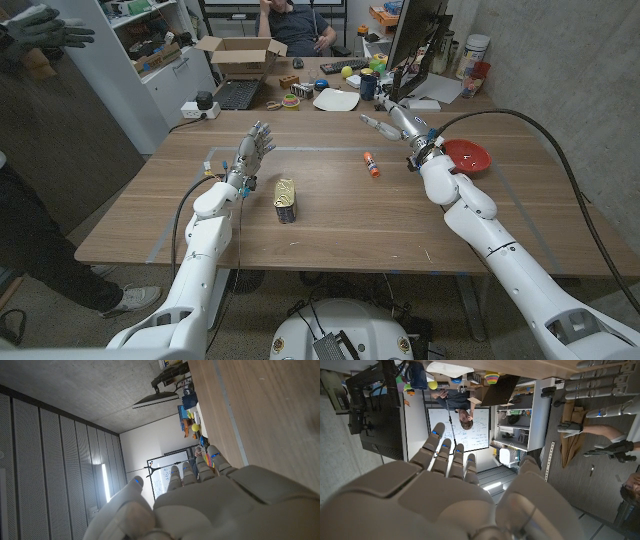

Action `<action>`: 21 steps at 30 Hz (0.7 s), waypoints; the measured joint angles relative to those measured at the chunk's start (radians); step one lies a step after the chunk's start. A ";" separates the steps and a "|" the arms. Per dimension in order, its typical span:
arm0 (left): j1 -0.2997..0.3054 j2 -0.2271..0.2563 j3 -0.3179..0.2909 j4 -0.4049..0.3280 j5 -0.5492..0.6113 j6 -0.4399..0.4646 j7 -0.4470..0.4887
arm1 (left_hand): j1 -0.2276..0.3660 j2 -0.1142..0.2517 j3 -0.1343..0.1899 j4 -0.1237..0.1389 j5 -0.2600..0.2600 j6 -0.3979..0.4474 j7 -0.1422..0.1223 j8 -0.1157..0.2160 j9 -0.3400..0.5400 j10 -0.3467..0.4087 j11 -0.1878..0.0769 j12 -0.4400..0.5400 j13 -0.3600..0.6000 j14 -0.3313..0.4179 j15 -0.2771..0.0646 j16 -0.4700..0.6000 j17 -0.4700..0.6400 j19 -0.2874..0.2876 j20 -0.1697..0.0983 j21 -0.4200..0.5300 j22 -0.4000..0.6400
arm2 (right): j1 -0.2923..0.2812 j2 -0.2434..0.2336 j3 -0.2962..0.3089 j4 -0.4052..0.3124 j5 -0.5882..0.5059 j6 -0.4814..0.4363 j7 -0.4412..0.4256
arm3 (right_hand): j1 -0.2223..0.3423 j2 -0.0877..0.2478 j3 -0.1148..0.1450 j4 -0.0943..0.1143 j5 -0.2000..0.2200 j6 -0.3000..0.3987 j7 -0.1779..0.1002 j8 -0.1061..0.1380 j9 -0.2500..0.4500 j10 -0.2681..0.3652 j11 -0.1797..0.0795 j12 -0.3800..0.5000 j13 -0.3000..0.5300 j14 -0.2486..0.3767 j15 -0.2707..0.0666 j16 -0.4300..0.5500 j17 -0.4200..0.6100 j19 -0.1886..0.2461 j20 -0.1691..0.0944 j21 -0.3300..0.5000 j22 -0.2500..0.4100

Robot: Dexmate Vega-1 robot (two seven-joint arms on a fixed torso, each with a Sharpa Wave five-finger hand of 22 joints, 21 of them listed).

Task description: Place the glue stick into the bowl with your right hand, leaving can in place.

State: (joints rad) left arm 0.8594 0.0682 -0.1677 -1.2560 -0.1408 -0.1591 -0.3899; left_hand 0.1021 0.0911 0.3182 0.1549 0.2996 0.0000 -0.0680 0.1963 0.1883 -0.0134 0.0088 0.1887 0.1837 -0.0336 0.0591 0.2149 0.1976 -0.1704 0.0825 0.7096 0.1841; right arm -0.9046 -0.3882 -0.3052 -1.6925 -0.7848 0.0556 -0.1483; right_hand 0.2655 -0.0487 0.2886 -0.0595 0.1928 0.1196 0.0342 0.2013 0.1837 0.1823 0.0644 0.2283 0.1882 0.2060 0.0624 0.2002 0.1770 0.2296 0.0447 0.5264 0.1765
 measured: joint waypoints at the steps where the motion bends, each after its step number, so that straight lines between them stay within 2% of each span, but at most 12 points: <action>1: -0.001 0.000 -0.001 0.002 0.000 -0.001 0.000 | 0.000 0.000 -0.001 0.001 0.000 0.000 0.000 0.000 0.000 0.000 0.000 0.000 0.000 0.000 0.000 0.000 0.000 0.000 0.000 0.000 0.000 | 0.001 0.003 -0.006 -0.004 -0.030 -0.016 0.000 | 0.006 -0.006 0.001 -0.001 0.000 0.000 0.000 0.000 0.000 0.000 0.000 0.000 0.000 0.004 -0.004 0.000 0.000 0.000 0.000 0.000 0.000; 8: -0.003 0.000 -0.003 0.007 0.000 -0.005 -0.004 | 0.000 0.000 -0.004 -0.002 0.000 0.000 0.000 0.000 0.000 0.000 0.000 0.000 0.000 0.000 0.000 0.000 0.000 0.000 0.000 0.000 0.000 | 0.013 0.009 -0.032 -0.014 -0.106 -0.059 0.018 | 0.018 -0.007 0.000 -0.017 0.007 0.011 0.011 0.000 0.000 0.000 0.000 0.000 0.000 -0.003 -0.002 -0.008 0.000 -0.001 -0.001 0.000 0.000; 10: -0.004 0.000 -0.004 0.010 0.000 -0.006 -0.006 | 0.000 0.000 -0.004 -0.002 0.004 0.000 0.000 0.000 0.000 0.000 0.000 0.000 0.000 0.000 0.000 0.000 0.000 0.000 0.000 0.000 0.000 | 0.016 0.010 -0.039 -0.016 -0.141 -0.084 0.034 | 0.023 -0.012 -0.001 -0.018 0.007 0.010 0.023 0.000 0.000 0.000 0.000 0.000 0.000 -0.007 -0.006 -0.008 0.000 0.000 -0.015 0.000 0.000; 16: -0.005 -0.001 -0.004 0.013 0.000 -0.010 -0.009 | 0.000 0.000 -0.004 -0.002 0.004 0.000 0.000 0.000 0.000 0.000 0.000 0.000 0.000 0.000 0.000 0.000 0.000 0.000 0.000 0.000 0.000 | 0.023 0.012 -0.057 -0.023 -0.197 -0.126 0.061 | 0.027 -0.017 -0.012 -0.025 0.011 0.016 0.041 0.000 0.000 -0.011 0.011 -0.008 0.000 -0.004 -0.008 -0.008 0.001 0.015 -0.029 -0.006 0.000; 18: -0.005 -0.001 -0.005 0.014 0.000 -0.011 -0.009 | 0.000 0.000 -0.004 -0.002 0.004 0.000 0.000 0.000 0.000 0.000 0.000 0.000 0.000 0.000 0.000 0.000 0.000 0.000 0.000 0.000 0.000 | 0.025 0.012 -0.066 -0.027 -0.216 -0.143 0.075 | 0.011 -0.034 -0.030 -0.020 0.015 0.018 0.038 0.000 0.000 -0.013 0.013 -0.008 0.000 -0.002 -0.010 -0.008 0.002 0.038 -0.004 -0.006 0.000; 20: -0.005 -0.001 -0.005 0.014 0.000 -0.011 -0.009 | 0.000 0.000 -0.004 -0.002 0.004 0.000 0.000 0.000 0.000 0.000 0.000 0.000 0.000 0.000 0.000 0.000 0.000 0.000 0.000 -0.007 0.000 | 0.027 0.012 -0.071 -0.030 -0.229 -0.154 0.084 | -0.003 -0.047 -0.041 -0.015 0.019 0.015 0.024 0.000 0.000 -0.017 0.016 -0.008 0.000 -0.002 -0.009 -0.008 0.002 0.049 0.035 -0.006 0.000; 21: -0.006 -0.001 -0.005 0.016 0.000 -0.011 -0.010 | 0.000 0.000 -0.004 -0.002 0.004 0.000 0.000 0.000 0.000 0.000 0.000 0.000 0.000 0.000 0.000 0.000 0.000 0.000 0.000 -0.007 0.000 | 0.028 0.012 -0.076 -0.033 -0.249 -0.171 0.099 | -0.003 -0.047 -0.047 -0.014 0.019 0.014 0.021 0.000 0.000 -0.017 0.016 -0.008 0.000 -0.002 -0.009 -0.008 0.002 0.053 0.046 -0.006 0.000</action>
State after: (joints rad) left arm 0.8536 0.0674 -0.1725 -1.2400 -0.1404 -0.1702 -0.3997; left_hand 0.1021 0.0911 0.3139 0.1531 0.3037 0.0000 -0.0680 0.1963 0.1883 -0.0134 0.0087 0.1887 0.1836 -0.0335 0.0590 0.2149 0.1976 -0.1704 0.0825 0.7025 0.1839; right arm -0.8766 -0.3758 -0.3815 -1.7253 -1.0341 -0.1153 -0.0490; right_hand 0.2622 -0.0962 0.2418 -0.0739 0.2113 0.1340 0.0549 0.2013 0.1837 0.1657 0.0809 0.2205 0.1882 0.2041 0.0534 0.1922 0.1795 0.2822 0.0908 0.5205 0.1767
